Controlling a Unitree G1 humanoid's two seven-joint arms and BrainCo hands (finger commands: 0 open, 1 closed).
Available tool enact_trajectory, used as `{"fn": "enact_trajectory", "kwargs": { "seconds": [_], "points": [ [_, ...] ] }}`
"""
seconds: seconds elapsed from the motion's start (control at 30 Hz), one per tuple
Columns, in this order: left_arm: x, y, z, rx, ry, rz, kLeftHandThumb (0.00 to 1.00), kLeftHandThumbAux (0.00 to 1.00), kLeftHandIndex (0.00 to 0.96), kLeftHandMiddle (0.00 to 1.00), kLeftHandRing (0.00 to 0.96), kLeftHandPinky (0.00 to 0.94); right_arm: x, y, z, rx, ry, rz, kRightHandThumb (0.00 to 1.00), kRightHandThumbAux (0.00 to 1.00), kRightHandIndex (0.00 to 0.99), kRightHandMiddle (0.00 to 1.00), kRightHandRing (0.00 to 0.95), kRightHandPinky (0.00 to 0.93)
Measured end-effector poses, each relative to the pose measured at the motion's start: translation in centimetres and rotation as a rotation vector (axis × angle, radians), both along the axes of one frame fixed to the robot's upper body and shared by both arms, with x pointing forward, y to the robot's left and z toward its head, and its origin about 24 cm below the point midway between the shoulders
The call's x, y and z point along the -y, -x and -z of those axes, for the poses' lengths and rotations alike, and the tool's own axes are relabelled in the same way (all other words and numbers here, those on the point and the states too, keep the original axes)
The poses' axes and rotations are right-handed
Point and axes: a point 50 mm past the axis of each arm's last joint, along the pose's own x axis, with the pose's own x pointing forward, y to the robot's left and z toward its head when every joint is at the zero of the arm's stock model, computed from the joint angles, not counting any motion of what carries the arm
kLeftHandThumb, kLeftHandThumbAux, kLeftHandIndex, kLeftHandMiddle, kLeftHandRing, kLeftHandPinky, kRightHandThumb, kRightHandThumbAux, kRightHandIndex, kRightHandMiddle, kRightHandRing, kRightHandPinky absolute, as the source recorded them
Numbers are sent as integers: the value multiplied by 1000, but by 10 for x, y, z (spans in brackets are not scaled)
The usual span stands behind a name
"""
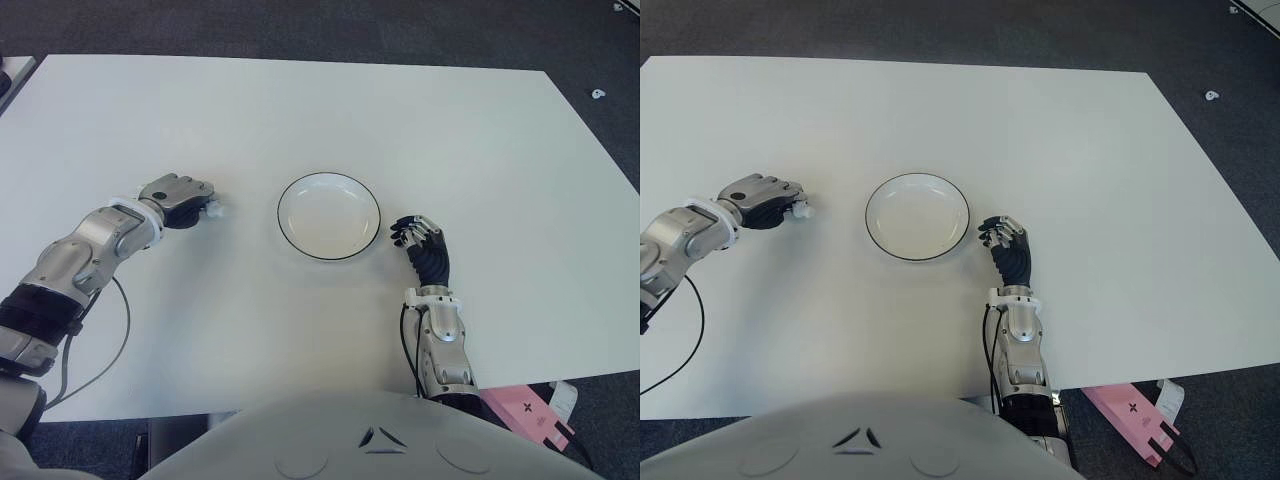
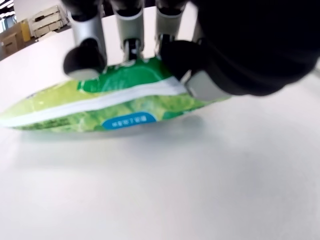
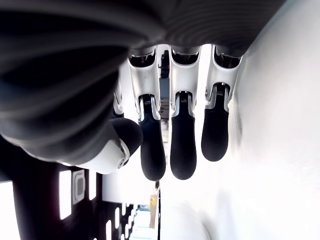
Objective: Put the toothpaste on the table into the plate.
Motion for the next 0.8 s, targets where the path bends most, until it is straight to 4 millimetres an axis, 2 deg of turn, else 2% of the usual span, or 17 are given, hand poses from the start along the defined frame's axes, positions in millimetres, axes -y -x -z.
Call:
{"fn": "enact_trajectory", "kwargs": {
  "seconds": [0.27, 0.8],
  "points": [
    [0, 2, 2, 28, 32, -14, 855, 665, 404, 551, 849, 843, 0, 0, 0, -10, 2, 3, 708, 730, 428, 499, 510, 500],
    [0, 7, 20, 202, 288, -214, 852, 669, 398, 541, 868, 836, 0, -1, 0, -5, 1, 6, 709, 730, 429, 500, 513, 517]
  ]
}}
